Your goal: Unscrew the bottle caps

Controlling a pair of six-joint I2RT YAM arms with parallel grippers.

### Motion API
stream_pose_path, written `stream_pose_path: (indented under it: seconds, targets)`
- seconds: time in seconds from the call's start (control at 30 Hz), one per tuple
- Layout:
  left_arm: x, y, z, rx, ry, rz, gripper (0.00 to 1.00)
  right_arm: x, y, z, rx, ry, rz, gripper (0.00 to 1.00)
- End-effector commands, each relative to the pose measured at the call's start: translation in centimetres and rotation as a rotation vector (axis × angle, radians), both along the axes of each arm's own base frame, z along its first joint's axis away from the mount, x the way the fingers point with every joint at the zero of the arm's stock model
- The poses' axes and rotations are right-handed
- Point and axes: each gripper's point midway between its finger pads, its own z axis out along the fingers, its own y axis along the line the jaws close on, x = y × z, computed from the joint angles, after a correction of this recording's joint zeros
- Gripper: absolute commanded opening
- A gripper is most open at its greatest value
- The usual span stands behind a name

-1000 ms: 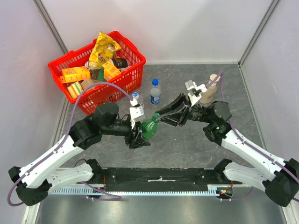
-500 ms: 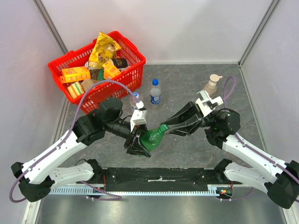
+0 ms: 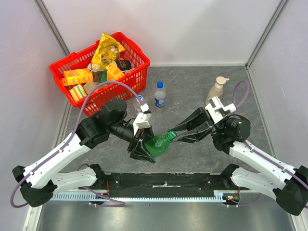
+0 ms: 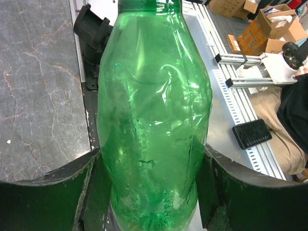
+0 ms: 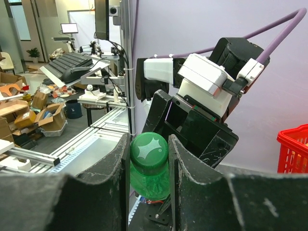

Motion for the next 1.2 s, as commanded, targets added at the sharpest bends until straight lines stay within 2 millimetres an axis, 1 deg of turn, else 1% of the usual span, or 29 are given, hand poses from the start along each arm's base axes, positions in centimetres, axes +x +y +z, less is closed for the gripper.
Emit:
stream_pose_path:
  seconds: [0.0,0.1,0.13,0.17,0.2,0.23,0.3,0.4,0.53,0.7,0.77,0.87,0.93,1.07,1.17]
  targets:
    - [0.0,-0.5,2.0,-0.095,-0.093,-0.054,0.35,-0.2,-0.3,0.3,0.004,0.001,-0.018,0.00]
    - [0.2,-0.6,1.9,-0.091,-0.089,-0.052,0.35,0.2,-0.2,0.3,0.003,0.015,-0.040,0.01]
    - [0.3,-0.7,1.9,-0.089,-0.092,-0.040,0.35,0.6,-0.1,0.3,0.001,0.027,-0.058,0.10]
    - [0.5,-0.7,1.8,-0.086,-0.091,-0.034,0.35,0.7,0.0,0.2,-0.004,0.028,-0.068,0.15]
    - [0.6,-0.8,1.9,-0.088,-0.097,-0.022,0.35,0.9,0.0,0.2,-0.005,0.033,-0.077,0.25]
    - [0.8,-0.8,1.8,-0.086,-0.100,-0.013,0.35,1.1,0.1,0.1,-0.009,0.041,-0.083,0.43]
    - [0.9,-0.8,1.8,-0.087,-0.108,0.004,0.35,1.3,0.2,0.1,-0.019,0.048,-0.092,0.60]
    - [1.5,-0.8,1.7,-0.084,-0.128,0.042,0.35,1.5,0.2,0.1,-0.027,0.053,-0.103,0.77]
    - [2.3,-0.6,0.9,-0.052,-0.144,0.105,0.35,1.6,0.2,0.5,-0.033,0.068,-0.116,0.98]
    - [3.0,-0.1,-0.6,0.001,-0.152,0.163,0.34,1.7,0.0,0.7,-0.049,0.065,-0.145,0.98]
    - [3.4,0.1,-1.2,0.022,-0.155,0.193,0.35,1.7,-0.3,1.1,-0.046,0.064,-0.165,0.98]
    - [4.4,0.6,-2.1,0.063,-0.175,0.259,0.34,2.6,-0.2,1.6,-0.072,0.101,-0.210,0.98]
    - [4.7,1.0,-2.7,0.084,-0.184,0.286,0.34,3.7,0.0,1.4,-0.109,0.143,-0.263,0.98]
    - [5.4,1.3,-3.6,0.117,-0.195,0.331,0.34,7.1,-0.1,0.8,-0.152,0.243,-0.440,0.98]
    - [6.3,1.5,-4.5,0.150,-0.208,0.375,0.34,9.6,-0.3,-0.1,-0.177,0.333,-0.556,0.98]
